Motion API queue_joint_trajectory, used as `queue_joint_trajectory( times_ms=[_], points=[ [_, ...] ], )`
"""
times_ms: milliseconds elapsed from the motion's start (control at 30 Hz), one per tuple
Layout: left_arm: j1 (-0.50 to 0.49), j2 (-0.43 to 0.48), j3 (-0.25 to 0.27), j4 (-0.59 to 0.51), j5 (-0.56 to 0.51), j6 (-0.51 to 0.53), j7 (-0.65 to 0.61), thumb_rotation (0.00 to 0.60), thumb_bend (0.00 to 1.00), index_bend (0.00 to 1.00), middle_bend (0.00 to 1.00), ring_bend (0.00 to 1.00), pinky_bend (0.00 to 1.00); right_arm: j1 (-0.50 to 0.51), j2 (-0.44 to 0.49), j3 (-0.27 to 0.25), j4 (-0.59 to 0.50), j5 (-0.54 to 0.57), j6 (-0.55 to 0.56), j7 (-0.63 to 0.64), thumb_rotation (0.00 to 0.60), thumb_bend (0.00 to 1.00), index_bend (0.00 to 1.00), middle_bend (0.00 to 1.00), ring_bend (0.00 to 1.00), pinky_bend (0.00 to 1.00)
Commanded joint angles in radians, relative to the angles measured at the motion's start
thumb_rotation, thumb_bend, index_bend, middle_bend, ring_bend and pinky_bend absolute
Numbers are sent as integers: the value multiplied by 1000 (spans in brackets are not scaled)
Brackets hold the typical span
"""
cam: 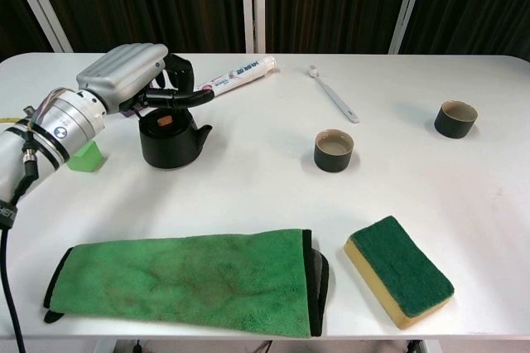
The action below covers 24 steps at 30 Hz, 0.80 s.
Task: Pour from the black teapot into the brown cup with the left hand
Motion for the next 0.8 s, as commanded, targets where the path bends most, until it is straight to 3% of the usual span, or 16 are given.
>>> queue_joint_trajectory(
  times_ms=[33, 133, 200, 333, 467, 567, 800],
  points=[
    [11, 25, -6, -31, 7, 48, 29, 30, 40, 196, 156, 86, 147, -1, -4, 1, 3, -1, 5, 1, 600, 363, 0, 0, 0, 0],
    [41, 97, -19, -127, 19, 138, 44, 2, 39, 50, 63, 42, 112, -2, -9, 2, 11, -5, 12, 3, 600, 362, 0, 0, 0, 0],
    [78, 181, -11, -230, 45, 211, 25, 1, 39, 25, 44, 28, 107, -6, -10, 0, 17, -5, 16, 1, 600, 361, 0, 0, 0, 0],
    [201, 490, 75, -526, 90, 285, 38, 42, 39, 26, 42, 24, 109, -24, -11, -9, 44, 10, 21, -11, 600, 360, 0, 0, 0, 0],
    [314, 710, 166, -672, 53, 267, 104, 74, 39, 25, 47, 24, 107, -47, -21, -23, 89, 44, 10, -15, 600, 359, 0, 0, 0, 0],
    [388, 753, 214, -669, 42, 286, 110, 74, 41, 26, 48, 24, 105, -64, -36, -30, 126, 62, 11, -10, 600, 359, 0, 0, 0, 0],
    [506, 681, 252, -528, 38, 328, 1, 91, 42, 56, 60, 25, 99, -75, -65, -40, 169, 53, 14, 3, 600, 361, 0, 0, 0, 0]
  ],
)
